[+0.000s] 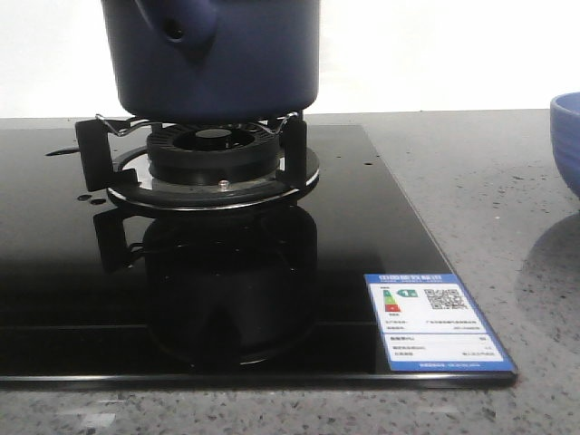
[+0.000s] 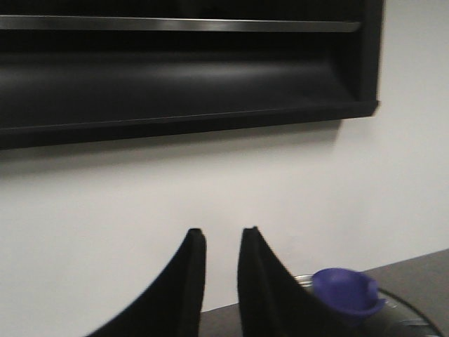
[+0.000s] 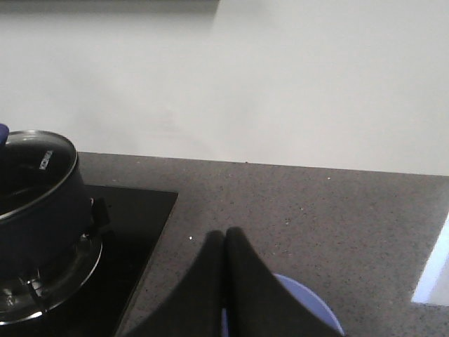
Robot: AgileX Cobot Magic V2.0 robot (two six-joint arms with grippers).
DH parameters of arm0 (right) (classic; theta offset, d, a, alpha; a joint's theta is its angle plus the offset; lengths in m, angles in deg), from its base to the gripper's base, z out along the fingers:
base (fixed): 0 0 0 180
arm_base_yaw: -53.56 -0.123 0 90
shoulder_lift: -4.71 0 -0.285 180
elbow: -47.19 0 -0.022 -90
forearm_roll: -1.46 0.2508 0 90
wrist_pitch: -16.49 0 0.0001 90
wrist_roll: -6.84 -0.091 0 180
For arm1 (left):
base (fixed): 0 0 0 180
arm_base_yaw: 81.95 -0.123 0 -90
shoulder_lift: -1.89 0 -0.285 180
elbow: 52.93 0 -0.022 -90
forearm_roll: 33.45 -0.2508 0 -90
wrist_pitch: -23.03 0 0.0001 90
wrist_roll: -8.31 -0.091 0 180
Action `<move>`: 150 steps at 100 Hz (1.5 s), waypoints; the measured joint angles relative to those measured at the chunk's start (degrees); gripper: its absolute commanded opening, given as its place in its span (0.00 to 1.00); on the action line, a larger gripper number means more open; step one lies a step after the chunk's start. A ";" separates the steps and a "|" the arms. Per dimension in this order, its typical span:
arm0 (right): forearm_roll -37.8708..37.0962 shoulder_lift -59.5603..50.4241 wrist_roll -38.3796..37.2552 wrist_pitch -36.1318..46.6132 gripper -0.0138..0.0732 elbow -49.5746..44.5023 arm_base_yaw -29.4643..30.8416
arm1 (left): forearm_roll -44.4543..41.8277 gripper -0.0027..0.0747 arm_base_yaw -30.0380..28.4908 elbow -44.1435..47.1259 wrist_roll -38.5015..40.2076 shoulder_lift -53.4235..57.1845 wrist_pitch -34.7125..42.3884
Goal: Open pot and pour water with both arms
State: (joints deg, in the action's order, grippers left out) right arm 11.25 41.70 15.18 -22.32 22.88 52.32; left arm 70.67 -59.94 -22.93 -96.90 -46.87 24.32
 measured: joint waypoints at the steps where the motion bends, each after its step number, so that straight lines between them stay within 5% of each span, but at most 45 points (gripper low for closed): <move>1: 0.00 -0.73 0.13 0.31 0.09 -1.24 -0.18 | 0.10 0.01 -0.11 1.11 0.00 1.62 0.36; 40: 0.00 -17.74 0.47 13.97 0.09 -24.25 -1.48 | 0.80 0.01 -0.13 20.91 3.46 31.31 9.83; 136: 0.00 -19.00 0.47 14.70 0.09 -24.93 -1.48 | 0.80 0.01 -0.13 23.65 3.67 33.28 10.07; 144: 0.00 -19.00 0.47 14.70 0.09 -24.93 -1.48 | -4.18 0.01 -0.13 23.93 6.07 33.28 8.33; 150: 0.00 -19.00 0.47 14.70 0.09 -24.93 -1.48 | -17.60 0.01 -0.13 24.72 12.42 33.28 4.53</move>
State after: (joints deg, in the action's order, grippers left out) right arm 11.25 22.70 15.65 -7.62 -2.05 50.83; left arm 53.07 -60.07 1.79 -84.48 -13.59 28.85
